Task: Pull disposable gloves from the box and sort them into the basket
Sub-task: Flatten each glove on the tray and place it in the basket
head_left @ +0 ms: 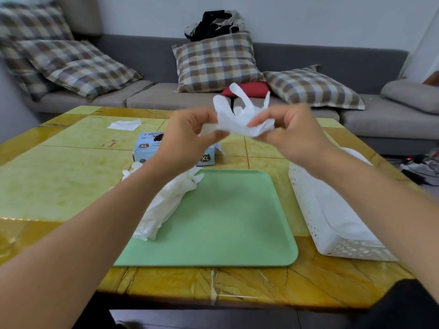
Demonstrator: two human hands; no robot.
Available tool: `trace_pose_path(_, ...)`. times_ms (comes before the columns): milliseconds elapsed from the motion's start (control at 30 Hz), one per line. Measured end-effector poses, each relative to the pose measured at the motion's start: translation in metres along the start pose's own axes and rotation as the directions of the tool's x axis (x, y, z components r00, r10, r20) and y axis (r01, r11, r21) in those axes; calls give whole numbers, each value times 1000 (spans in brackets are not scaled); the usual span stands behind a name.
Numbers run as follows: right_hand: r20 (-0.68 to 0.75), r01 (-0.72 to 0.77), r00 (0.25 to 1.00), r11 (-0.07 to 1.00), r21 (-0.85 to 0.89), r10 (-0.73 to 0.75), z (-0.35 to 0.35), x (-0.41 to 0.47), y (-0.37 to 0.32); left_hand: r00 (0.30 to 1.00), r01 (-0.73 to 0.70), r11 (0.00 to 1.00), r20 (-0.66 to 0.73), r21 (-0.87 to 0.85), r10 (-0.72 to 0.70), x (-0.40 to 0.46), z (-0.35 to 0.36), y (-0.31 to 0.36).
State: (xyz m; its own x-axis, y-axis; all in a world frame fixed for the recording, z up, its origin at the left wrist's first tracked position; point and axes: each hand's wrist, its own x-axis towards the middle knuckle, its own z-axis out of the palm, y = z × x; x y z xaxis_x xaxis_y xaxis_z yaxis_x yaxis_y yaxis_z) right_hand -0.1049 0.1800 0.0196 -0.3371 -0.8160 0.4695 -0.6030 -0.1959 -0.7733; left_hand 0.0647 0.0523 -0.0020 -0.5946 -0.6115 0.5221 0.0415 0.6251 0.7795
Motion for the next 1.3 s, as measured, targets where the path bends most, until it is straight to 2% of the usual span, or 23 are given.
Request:
trace_pose_path(100, 223, -49, 967, 946, -320, 125, 9, -10, 40, 980, -6, 953, 193, 303, -55, -17, 14, -38)
trace_pose_path(167, 433, 18, 873, 872, -489, 225, 18, -19, 58, 910, -68, 871, 388, 487, -146, -29, 17, -57)
trace_pose_path(233, 573, 101, 770, 833, -544, 280, 27, -28, 64, 813, -170, 800, 541, 575, -216, -39, 20, -68)
trace_pose_path(300, 651, 154, 696, 824, -546, 302, 35, -32, 58, 750, -269, 770, 628, 579, -211, -45, 23, -68)
trace_pose_path(367, 697, 156, 629, 822, -548, 346, 35, -32, 50, 709, -309, 789, 681, 531, -181, -46, 23, -61)
trace_pose_path(500, 759, 104, 435, 810, -577, 484, 28, -35, 36, 609, -253, 865, 766, 433, -206, -52, 21, -48)
trace_pose_path(567, 767, 80, 330, 793, -603, 550, 22, -34, 26, 508, -211, 886, 821, 413, -261, -57, 19, -43)
trace_pose_path(600, 768, 47, 313, 798, -600, 559, 17, -31, 23, 446, -182, 886, 838, 427, -313, -57, 17, -40)
trace_pose_path(633, 758, -1, 337, 805, -593, 558, 12, -27, 21, 399, -145, 887, 846, 439, -354, -56, 15, -37)
trace_pose_path(667, 732, -60, 402, 813, -579, 550, 8, -23, 22, 394, -96, 896, 843, 434, -366, -54, 13, -34)
trace_pose_path(700, 675, -123, 506, 819, -560, 537, 4, -18, 26, 433, -50, 908, 828, 417, -357, -52, 12, -35)
trace_pose_path(767, 447, -192, 749, 807, -559, 489, 6, -10, 40, 616, -17, 914, 725, 405, -309, -47, 14, -40)
trace_pose_path(800, 340, -183, 820, 773, -607, 461, 10, -7, 46, 705, -56, 892, 650, 449, -283, -46, 16, -45)
trace_pose_path(833, 281, -167, 840, 714, -680, 464, 16, -4, 53, 764, -121, 836, 588, 535, -266, -46, 19, -49)
trace_pose_path(867, 262, -157, 823, 646, -747, 504, 23, -4, 59, 793, -186, 759, 551, 624, -259, -48, 23, -53)
trace_pose_path(900, 260, -158, 786, 589, -792, 560, 30, -3, 65, 794, -241, 688, 546, 685, -265, -50, 27, -56)
trace_pose_path(967, 239, -197, 738, 540, -818, 631, 43, 0, 79, 752, -295, 630, 582, 718, -311, -56, 36, -59)
trace_pose_path(1033, 197, -291, 728, 557, -778, 657, 50, 6, 86, 708, -308, 614, 606, 727, -362, -61, 42, -60)
trace_pose_path(1167, 150, -453, 716, 618, -643, 682, 53, 16, 89, 700, -326, 571, 598, 754, -390, -66, 47, -59)
trace_pose_path(1300, -6, -490, 801, 649, -582, 599, 48, 15, 101, 643, -314, 599, 629, 737, -437, -66, 45, -61)
